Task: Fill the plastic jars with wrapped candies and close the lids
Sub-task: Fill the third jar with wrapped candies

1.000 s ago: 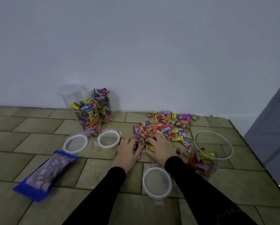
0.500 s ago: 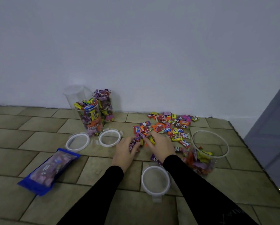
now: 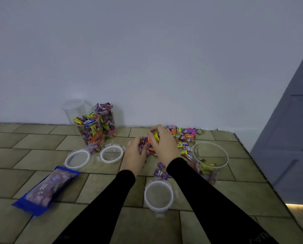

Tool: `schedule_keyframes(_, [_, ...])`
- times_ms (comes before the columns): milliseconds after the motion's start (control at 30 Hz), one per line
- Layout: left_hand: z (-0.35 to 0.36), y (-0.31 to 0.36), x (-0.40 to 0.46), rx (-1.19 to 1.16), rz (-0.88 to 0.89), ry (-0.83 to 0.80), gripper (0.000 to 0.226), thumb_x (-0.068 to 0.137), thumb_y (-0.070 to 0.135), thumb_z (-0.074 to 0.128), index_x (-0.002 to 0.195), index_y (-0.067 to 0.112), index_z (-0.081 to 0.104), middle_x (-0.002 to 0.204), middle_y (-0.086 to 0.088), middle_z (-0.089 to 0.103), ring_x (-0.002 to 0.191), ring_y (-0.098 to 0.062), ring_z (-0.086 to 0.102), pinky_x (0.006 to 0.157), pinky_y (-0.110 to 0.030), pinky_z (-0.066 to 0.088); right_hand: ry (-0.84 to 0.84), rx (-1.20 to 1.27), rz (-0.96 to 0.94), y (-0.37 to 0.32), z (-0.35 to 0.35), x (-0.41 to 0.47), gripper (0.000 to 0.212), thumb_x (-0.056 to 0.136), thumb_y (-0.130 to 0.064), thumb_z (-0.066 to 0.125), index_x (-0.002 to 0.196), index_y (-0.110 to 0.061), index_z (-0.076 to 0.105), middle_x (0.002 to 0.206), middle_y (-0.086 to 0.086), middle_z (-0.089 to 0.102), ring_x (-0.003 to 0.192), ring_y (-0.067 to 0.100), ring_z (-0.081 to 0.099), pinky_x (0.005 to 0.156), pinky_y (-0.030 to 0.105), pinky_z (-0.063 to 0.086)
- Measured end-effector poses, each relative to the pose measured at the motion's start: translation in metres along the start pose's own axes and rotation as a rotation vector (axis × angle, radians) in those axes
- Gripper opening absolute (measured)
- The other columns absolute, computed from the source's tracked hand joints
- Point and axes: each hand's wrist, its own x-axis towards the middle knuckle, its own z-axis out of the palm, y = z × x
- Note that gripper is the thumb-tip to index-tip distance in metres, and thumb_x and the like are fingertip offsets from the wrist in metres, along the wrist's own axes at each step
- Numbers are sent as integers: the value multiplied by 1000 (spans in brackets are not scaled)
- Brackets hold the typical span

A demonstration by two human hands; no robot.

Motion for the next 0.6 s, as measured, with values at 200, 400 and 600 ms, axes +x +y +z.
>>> schedule_keyframes(200, [12,48,-3,-368,-25,89,4,96,26,57,94,30,57,79,4,65,68,-12,64,60,-25,51,120,136,-19,-22,-38,3,12,96,-34,53,98,-22,55,84,-5,59,80,14,57,71,32,49])
schedule_keyframes(400, [29,89,-3,-491,-28,106,22,97,31,55,116,18,54,87,5,68,71,-14,66,57,-16,46,247,196,-25,-21,-89,-3,12,96,-29,54,96,-18,56,82,-2,66,74,11,61,65,22,47])
schedule_keyframes(600, [48,127,-16,-542,12,81,19,98,36,53,112,24,52,78,5,59,62,-1,52,63,-21,44,390,297,25,-1,-129,-18,11,96,-28,55,93,-17,56,80,-5,67,76,4,62,69,17,47])
